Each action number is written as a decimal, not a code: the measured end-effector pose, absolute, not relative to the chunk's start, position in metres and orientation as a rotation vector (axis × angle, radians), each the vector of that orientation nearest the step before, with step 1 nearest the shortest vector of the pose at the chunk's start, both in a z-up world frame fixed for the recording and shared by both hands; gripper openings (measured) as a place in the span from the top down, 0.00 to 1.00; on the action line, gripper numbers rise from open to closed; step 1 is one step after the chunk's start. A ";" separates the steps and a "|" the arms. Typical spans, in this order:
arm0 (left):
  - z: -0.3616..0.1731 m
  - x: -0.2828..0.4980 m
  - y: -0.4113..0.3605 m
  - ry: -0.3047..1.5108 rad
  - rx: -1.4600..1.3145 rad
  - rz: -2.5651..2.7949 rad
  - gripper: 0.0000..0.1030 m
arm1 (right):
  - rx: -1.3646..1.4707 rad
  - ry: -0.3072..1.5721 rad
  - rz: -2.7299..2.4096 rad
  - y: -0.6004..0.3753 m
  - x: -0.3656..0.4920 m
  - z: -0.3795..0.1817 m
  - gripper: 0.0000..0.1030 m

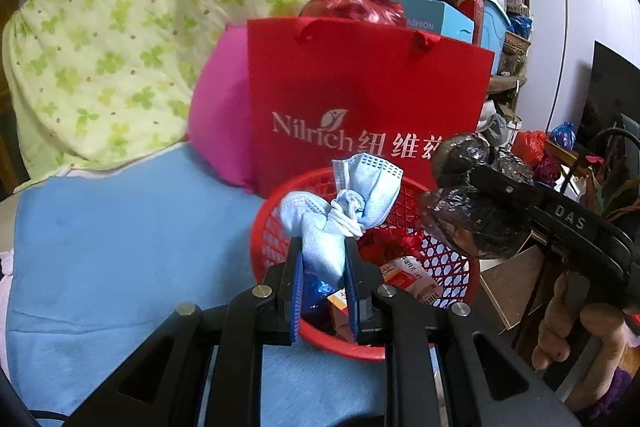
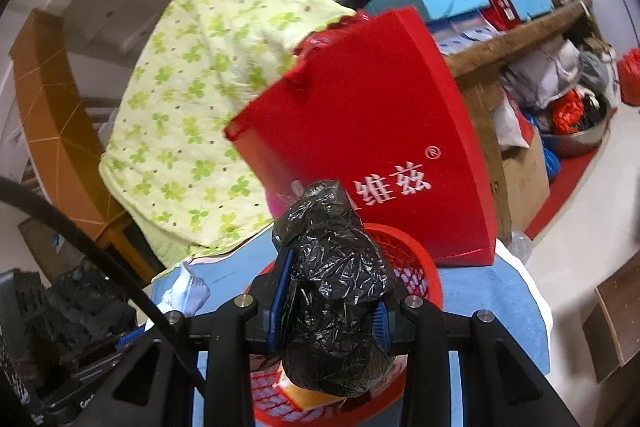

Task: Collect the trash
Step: 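Open the left tool over the basket while the right tool releases the black bag, then withdraw both open tools up from the red basket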

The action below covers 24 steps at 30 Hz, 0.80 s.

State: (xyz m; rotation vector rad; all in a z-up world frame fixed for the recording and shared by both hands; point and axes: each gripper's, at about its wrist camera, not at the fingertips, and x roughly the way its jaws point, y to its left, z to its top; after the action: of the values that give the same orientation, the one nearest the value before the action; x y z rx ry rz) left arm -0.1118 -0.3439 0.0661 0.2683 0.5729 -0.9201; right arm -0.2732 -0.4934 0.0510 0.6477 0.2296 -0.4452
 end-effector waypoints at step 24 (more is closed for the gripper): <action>0.074 -0.120 -0.299 0.426 0.285 -0.798 0.30 | 0.635 0.283 -0.376 -0.478 -0.241 0.031 0.44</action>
State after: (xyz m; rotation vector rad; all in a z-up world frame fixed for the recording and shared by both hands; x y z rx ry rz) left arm -0.1198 -0.2988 0.0736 0.2850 0.4257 -0.7977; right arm -0.2415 -0.4776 0.0312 0.6351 0.2834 -0.3762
